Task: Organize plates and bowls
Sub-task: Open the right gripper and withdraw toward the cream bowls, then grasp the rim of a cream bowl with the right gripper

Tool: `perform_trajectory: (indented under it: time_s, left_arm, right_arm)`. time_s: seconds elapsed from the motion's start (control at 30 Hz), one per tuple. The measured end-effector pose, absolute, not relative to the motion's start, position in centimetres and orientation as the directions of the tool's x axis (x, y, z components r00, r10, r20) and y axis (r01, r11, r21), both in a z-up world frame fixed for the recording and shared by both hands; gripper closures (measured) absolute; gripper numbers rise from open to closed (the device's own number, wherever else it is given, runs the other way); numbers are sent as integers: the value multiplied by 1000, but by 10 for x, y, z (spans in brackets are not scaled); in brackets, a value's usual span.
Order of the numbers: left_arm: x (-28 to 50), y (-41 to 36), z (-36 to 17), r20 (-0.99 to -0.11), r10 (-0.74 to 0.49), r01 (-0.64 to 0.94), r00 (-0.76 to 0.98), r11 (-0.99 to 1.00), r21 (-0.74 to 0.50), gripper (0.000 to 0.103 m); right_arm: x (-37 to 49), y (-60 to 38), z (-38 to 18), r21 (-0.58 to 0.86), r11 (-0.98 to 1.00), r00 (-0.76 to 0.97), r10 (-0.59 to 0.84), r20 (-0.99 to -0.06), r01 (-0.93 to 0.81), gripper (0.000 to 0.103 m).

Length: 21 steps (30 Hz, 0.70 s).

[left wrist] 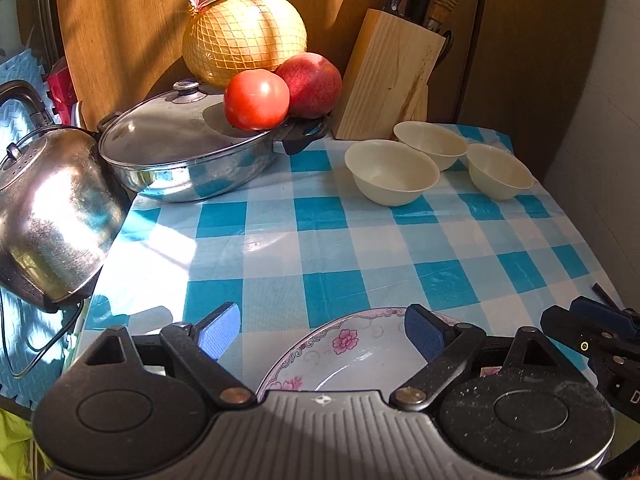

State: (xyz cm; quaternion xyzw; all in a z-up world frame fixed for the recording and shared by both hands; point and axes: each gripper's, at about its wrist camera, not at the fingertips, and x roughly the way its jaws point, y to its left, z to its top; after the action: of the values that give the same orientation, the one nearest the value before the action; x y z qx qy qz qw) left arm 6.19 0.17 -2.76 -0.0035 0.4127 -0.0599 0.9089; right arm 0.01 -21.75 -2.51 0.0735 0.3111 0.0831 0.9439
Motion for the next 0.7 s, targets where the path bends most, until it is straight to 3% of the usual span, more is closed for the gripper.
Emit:
perform_trajectory:
  time_s: [0.3,0.63,0.7]
  left_arm:
    - [144,-13,-35,-760,-102,64,642,995,-79,19]
    - [225,-32,-53,-802,-101,17,589,993,-113,19]
    - [236,-34,-57,-806,-102,11,583,993,-118,19]
  right_arm:
    - [101,-216,-20,80,996,807,78,-585,-39,54]
    - [189,-220,-35,228,974,755,142,-640,10,63]
    - [200,-223,-42,242,970,736,145,-661,26,69]
